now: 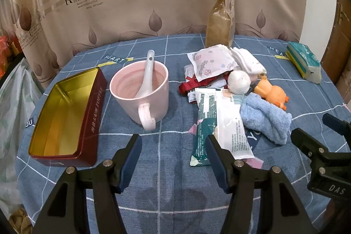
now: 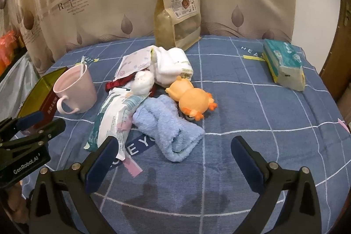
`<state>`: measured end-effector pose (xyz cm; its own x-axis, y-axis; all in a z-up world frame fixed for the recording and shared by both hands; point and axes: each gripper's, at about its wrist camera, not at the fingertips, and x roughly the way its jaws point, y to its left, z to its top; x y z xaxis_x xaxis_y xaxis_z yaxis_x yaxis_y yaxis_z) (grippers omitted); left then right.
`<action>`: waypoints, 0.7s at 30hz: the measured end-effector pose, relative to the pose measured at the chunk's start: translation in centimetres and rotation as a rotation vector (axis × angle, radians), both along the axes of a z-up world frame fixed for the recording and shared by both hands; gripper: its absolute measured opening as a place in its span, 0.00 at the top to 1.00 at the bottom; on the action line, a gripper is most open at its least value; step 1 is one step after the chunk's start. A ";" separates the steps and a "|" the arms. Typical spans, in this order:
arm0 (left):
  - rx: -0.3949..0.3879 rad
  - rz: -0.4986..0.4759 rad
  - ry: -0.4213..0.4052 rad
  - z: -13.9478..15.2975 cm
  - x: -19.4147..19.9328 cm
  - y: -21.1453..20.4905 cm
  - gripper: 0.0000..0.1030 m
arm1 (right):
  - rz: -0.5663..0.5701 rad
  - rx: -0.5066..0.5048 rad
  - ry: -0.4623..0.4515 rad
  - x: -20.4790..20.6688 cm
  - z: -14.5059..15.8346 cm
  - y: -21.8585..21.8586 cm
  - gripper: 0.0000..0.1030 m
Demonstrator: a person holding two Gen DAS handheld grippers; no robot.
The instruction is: Organize soft objects
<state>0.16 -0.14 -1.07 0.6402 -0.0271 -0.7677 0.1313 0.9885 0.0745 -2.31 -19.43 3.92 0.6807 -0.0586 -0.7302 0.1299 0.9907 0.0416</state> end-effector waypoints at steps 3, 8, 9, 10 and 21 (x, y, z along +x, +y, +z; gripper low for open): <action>0.001 0.001 0.001 0.0 0.1 0.0 0.40 | 0.013 0.011 -0.004 0.0 0.0 0.1 0.01; 0.004 0.000 0.003 -0.1 0.0 -0.1 0.40 | 0.021 0.008 -0.007 0.0 0.1 0.1 0.01; 0.005 -0.001 0.004 -0.1 0.0 -0.1 0.40 | 0.022 0.007 -0.007 0.0 0.1 0.2 0.01; 0.006 -0.002 0.005 -0.1 0.0 -0.1 0.40 | 0.024 0.008 -0.006 0.0 0.1 0.2 0.01; 0.012 -0.016 0.015 -0.1 0.2 -0.4 0.40 | 0.028 0.011 -0.007 0.0 0.0 0.2 0.01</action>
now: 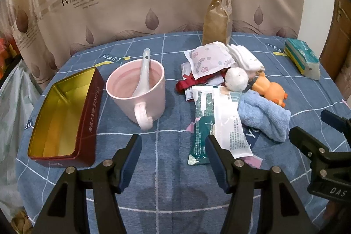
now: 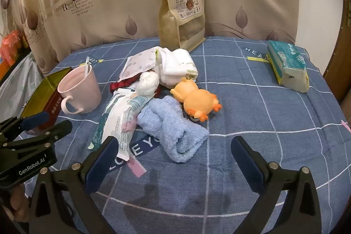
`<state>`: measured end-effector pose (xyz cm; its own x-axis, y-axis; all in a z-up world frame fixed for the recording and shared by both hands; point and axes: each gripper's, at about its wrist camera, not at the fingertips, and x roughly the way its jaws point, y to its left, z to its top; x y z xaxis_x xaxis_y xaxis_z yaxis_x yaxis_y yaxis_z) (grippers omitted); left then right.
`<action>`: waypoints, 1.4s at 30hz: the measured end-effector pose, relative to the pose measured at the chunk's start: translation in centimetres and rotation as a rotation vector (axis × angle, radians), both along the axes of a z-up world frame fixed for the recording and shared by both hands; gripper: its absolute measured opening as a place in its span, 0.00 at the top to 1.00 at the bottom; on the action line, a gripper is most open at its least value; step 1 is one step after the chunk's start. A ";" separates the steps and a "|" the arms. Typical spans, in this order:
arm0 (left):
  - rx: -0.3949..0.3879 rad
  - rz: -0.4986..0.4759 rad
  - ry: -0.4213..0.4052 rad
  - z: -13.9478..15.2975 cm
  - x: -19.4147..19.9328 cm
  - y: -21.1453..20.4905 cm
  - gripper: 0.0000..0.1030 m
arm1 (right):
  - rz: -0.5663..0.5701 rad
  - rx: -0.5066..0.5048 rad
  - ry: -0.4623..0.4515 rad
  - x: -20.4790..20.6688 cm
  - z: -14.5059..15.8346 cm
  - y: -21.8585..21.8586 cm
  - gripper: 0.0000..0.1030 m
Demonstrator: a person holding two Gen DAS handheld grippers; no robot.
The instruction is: Organize soft objects
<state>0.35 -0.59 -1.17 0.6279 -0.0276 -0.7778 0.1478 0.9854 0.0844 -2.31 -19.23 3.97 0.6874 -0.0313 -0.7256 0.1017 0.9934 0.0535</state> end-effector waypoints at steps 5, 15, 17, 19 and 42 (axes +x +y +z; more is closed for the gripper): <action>0.001 0.000 0.001 0.0 0.0 -0.1 0.40 | -0.001 0.000 0.000 -0.1 0.0 0.0 0.01; -0.001 0.000 0.005 0.0 0.1 -0.1 0.40 | 0.000 -0.001 0.000 0.0 -0.1 0.0 0.02; -0.001 -0.002 0.006 0.0 0.1 -0.1 0.40 | 0.002 -0.001 0.001 0.0 -0.1 0.0 0.02; -0.001 -0.001 0.005 0.0 0.1 -0.1 0.40 | 0.001 -0.001 0.001 0.0 -0.1 0.0 0.03; -0.024 -0.011 0.030 -0.9 0.5 0.3 0.40 | 0.076 -0.008 -0.007 0.5 -0.6 0.3 0.04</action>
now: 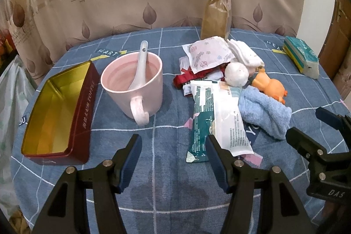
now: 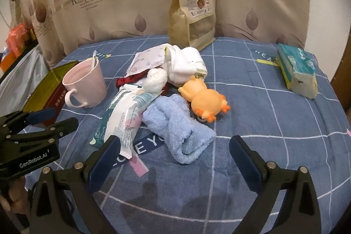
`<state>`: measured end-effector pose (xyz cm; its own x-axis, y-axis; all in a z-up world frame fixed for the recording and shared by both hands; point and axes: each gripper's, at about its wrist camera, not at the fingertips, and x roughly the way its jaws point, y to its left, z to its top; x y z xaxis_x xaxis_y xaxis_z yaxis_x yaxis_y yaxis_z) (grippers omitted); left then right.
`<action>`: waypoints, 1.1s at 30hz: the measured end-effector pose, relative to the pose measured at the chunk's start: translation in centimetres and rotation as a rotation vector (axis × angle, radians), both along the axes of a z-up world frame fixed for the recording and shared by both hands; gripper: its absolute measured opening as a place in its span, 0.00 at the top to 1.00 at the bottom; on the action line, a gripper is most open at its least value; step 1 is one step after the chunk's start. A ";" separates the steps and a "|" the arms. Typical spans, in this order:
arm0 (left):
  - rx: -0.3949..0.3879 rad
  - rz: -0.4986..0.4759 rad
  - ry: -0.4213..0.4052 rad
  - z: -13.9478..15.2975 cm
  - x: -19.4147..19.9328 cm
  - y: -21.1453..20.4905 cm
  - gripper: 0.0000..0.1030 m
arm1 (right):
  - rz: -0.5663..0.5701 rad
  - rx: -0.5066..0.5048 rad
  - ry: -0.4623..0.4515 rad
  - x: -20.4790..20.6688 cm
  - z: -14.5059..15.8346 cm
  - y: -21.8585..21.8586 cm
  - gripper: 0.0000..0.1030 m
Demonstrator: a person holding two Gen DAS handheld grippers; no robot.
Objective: Organize soft objects
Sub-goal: 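Grasp the blue towel with the right gripper while the left gripper approaches the white-green packet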
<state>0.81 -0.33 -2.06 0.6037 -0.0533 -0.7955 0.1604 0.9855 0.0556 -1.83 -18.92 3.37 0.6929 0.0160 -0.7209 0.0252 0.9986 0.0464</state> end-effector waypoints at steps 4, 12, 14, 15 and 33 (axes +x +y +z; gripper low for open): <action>-0.005 -0.010 0.008 -0.3 0.2 0.2 0.40 | 0.027 0.031 0.004 0.5 -0.1 -0.7 0.04; -0.017 -0.041 0.022 -0.9 0.5 0.5 0.40 | 0.130 0.026 0.069 3.0 -2.0 -0.9 0.16; -0.018 -0.043 0.026 -1.0 0.7 0.5 0.40 | 0.151 0.035 0.093 3.7 -2.7 -0.7 0.20; -0.019 -0.045 0.030 -1.1 0.8 0.5 0.40 | 0.162 0.034 0.098 4.0 -3.0 -0.6 0.25; 0.011 -0.114 0.073 -2.8 2.3 -1.4 0.40 | 0.220 -0.018 0.124 6.5 -5.6 -0.4 0.62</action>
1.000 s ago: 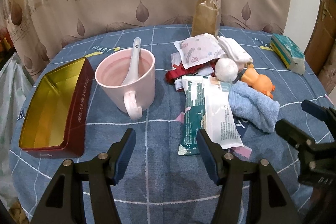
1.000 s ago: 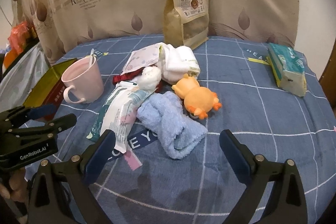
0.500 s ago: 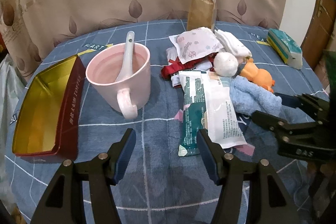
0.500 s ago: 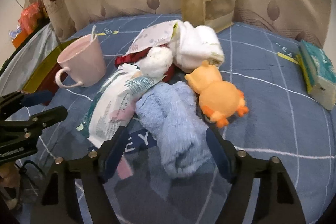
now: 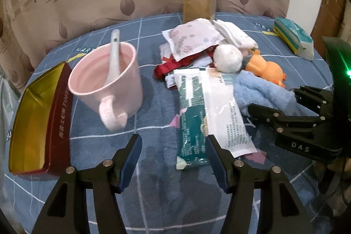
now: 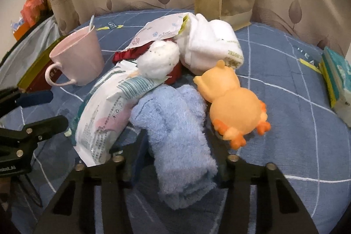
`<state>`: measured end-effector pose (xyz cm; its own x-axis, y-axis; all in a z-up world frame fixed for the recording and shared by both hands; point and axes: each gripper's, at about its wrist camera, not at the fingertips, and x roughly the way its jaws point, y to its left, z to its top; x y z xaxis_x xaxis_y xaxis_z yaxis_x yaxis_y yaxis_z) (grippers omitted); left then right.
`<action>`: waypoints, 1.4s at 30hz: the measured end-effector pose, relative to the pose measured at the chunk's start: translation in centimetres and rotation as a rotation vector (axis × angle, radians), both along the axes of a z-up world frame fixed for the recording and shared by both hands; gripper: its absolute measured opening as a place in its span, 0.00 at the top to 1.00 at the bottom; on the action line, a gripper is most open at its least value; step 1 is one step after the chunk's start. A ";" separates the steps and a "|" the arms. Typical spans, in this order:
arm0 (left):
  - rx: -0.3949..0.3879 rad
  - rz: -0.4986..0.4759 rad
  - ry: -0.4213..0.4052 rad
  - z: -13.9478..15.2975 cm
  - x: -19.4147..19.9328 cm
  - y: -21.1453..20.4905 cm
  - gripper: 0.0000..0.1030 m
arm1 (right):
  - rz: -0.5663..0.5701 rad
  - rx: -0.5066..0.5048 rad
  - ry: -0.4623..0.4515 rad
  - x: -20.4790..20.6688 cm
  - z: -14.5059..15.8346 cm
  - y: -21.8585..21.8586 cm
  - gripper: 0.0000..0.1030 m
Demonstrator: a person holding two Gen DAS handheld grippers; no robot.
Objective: Organize soft objects
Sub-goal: 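Grasp the blue towel with the right gripper while the left gripper approaches the white-green packet, then close the left gripper on the white-green packet and lift it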
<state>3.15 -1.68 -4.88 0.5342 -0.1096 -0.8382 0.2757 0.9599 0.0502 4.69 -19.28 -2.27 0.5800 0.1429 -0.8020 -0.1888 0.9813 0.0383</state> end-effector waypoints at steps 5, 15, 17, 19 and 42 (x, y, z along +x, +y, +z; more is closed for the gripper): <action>-0.004 -0.045 0.005 0.0 0.1 -1.0 0.40 | 0.018 -0.024 -0.001 -0.2 0.6 0.4 0.75; -0.014 -0.083 0.007 0.5 0.9 -2.6 0.40 | -0.028 0.011 -0.070 -2.0 4.8 -1.5 0.79; -0.021 -0.093 0.010 0.6 1.1 -3.0 0.40 | -0.071 0.015 -0.106 -2.4 5.9 -2.6 0.79; -0.025 -0.098 0.015 0.6 1.3 -3.3 0.40 | -0.136 0.013 -0.129 -2.6 6.6 -4.3 0.79; 0.096 -0.111 0.045 -2.4 6.1 -7.2 0.40 | -0.404 0.074 -0.040 -2.4 3.5 -11.2 0.79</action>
<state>9.22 -8.87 -7.27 0.4850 -0.0845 -0.8704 0.3841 0.9148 0.1252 2.29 -30.49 1.25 0.6322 -0.0461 -0.7735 0.2081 0.9716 0.1122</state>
